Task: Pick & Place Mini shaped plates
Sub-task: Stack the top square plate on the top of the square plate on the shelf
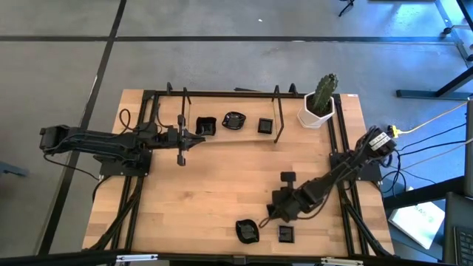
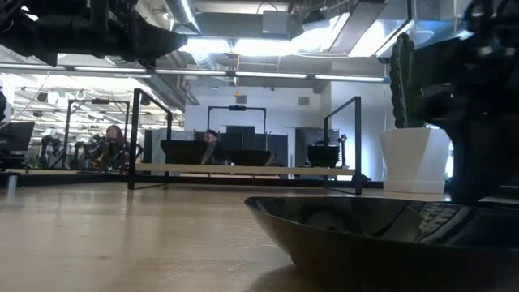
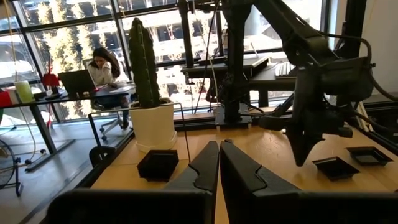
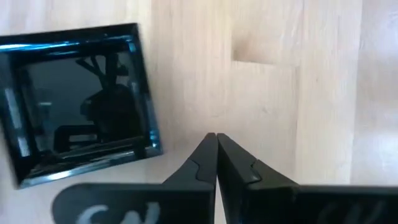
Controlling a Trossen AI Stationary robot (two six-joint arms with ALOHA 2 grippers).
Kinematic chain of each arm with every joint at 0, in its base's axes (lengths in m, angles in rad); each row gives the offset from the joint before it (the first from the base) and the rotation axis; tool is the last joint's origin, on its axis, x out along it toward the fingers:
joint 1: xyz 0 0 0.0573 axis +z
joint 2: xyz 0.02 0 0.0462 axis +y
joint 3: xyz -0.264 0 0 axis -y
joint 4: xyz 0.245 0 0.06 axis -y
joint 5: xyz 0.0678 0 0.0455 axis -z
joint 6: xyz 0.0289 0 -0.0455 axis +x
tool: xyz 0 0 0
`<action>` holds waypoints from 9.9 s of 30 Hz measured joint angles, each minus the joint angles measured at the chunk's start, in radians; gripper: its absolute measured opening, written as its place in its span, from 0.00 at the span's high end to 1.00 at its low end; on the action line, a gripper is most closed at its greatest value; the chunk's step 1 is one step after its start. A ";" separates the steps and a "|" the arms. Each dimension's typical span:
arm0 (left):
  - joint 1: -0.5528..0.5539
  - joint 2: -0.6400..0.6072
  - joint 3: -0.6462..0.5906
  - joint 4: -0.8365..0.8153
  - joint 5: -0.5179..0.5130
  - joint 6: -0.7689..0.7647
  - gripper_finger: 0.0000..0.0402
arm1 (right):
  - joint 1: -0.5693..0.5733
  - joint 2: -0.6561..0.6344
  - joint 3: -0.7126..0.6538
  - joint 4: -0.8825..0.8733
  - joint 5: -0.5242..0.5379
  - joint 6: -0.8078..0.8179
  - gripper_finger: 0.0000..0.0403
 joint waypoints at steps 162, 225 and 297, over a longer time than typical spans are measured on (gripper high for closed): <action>0.000 0.000 0.000 -0.071 -0.075 0.080 0.98 | 0.042 0.312 0.394 -0.389 0.143 -0.051 0.60; 0.000 0.000 0.000 -0.070 -0.059 0.053 0.99 | -0.589 0.308 0.822 -0.728 0.419 -0.328 1.00; 0.000 0.000 0.000 -0.071 -0.060 0.053 0.98 | -0.803 0.302 0.821 -0.776 0.096 -0.518 0.99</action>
